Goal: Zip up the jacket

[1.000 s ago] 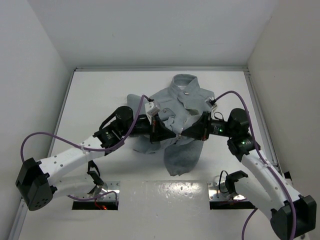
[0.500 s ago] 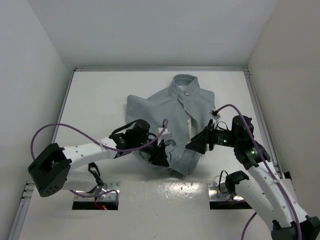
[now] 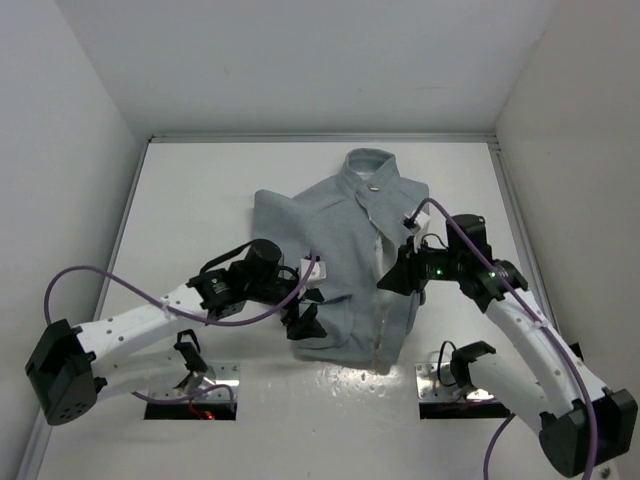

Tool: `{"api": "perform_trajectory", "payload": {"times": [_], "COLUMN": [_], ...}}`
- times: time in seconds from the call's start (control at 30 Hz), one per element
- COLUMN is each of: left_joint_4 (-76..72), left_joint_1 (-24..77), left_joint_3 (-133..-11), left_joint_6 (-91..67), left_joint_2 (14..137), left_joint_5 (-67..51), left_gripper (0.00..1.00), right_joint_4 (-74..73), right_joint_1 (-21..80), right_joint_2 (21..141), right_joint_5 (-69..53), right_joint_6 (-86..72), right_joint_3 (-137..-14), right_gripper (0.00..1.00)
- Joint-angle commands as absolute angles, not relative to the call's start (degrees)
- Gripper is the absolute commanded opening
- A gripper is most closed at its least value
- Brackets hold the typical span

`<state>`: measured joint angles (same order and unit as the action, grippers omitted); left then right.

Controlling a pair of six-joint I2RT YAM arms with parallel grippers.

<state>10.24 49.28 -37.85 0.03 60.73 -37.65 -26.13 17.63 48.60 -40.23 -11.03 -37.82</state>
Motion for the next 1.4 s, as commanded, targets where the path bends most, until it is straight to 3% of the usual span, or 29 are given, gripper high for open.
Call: {"api": "perform_trajectory", "payload": {"times": [0.0,0.13,0.3,0.4,0.47,0.53,0.6,0.7,0.73,0.83,0.9,1.0,1.2,1.37], "left_joint_4": [11.7,13.0,13.0,15.1,17.9,19.5,20.2,18.5,18.5,17.8,22.0,26.1,27.4,29.7], "left_joint_1": [50.5,51.2,50.4,50.4,49.9,48.1,45.8,45.3,45.3,41.9,41.4,41.4,44.2,45.5], "left_joint_3": [-39.6,-39.0,-40.8,-44.1,-46.1,-48.4,-49.1,-47.5,-47.5,-51.4,-57.5,-64.9,-73.9,-76.0], "left_joint_6": [6.0,10.9,11.7,10.6,7.8,3.0,-0.7,-0.7,-3.1,-7.7,-7.7,-9.7,-16.5,-22.4], "left_joint_2": [57.2,55.0,51.0,50.3,52.4,54.0,55.2,56.6,57.6,64.7,70.5,81.0,96.6,105.4], "left_joint_5": [-35.4,-31.0,-20.2,-12.8,-7.9,-6.8,-8.6,-13.5,-13.0,-11.8,-16.2,-20.1,-20.0,-16.5], "left_gripper": [0.91,0.72,0.69,0.82,1.00,1.00,1.00,1.00,0.97,0.56,0.20,0.00,0.00,0.00], "right_joint_4": [-33.7,-39.8,-47.3,-52.0,-51.2,-49.0,-48.3,-44.6,-39.8,-28.8,-27.5,-27.7,-35.9,-35.9], "right_joint_1": [17.9,19.4,24.5,31.3,36.6,43.6,46.0,46.0,45.3,43.3,40.5,32.5,16.8,12.7], "right_joint_2": [50.2,45.2,37.3,35.4,32.5,32.2,34.4,38.1,38.1,37.7,42.5,50.4,66.0,66.1], "right_joint_5": [-52.1,-54.8,-46.6,-40.3,-36.1,-28.4,-23.4,-19.7,-17.3,-8.9,-5.7,-8.5,-18.4,-22.1], "right_joint_6": [2.6,14.9,27.5,35.4,38.0,39.7,38.9,33.0,30.8,19.8,13.5,6.5,0.6,0.4], "right_joint_3": [-42.5,-40.1,-37.0,-37.2,-35.6,-33.7,-33.5,-33.5,-33.0,-30.9,-33.1,-39.1,-50.4,-51.3], "right_gripper": [0.28,0.31,0.40,0.43,0.44,0.49,0.48,0.35,0.25,0.05,0.00,0.00,0.00,0.00]}}
